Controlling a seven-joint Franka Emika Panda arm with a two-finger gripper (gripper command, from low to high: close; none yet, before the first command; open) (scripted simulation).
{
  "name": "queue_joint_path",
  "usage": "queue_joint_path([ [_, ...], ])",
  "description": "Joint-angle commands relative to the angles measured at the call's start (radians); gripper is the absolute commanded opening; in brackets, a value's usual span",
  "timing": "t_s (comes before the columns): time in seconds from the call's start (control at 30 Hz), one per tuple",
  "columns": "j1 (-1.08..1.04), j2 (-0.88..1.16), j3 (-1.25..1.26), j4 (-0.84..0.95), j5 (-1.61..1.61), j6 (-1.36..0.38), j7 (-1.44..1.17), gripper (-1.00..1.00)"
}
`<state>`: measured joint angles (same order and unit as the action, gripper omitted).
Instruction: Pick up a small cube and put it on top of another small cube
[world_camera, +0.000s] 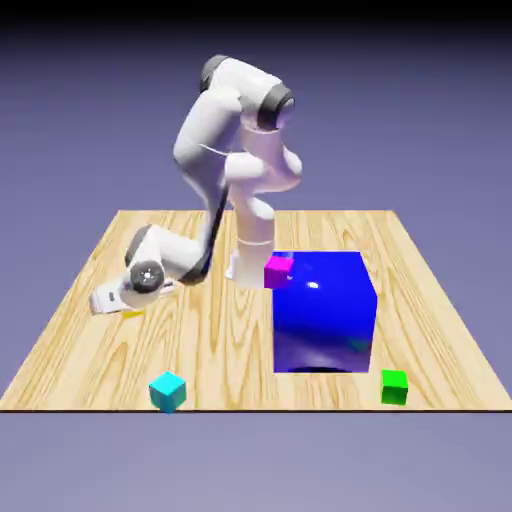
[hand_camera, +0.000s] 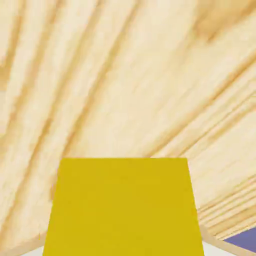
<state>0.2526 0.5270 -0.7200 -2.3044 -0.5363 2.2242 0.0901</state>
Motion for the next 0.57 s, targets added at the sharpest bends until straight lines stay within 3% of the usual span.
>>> queue_joint_path([
  [0.0,0.025,0.007,0.016,0.036,-0.007,-0.014,-0.016,-1.0],
  [0.3,0.224,0.064,0.143,0.322,-0.041,-0.129,-0.153,-1.0],
  [0.43,0.162,0.162,0.142,0.296,-0.059,0.009,-0.124,-1.0],
  [0.47,0.162,0.162,0.142,0.296,-0.059,0.009,-0.124,1.0],
  [0.53,0.181,0.131,0.142,0.304,-0.053,-0.035,-0.133,1.0],
])
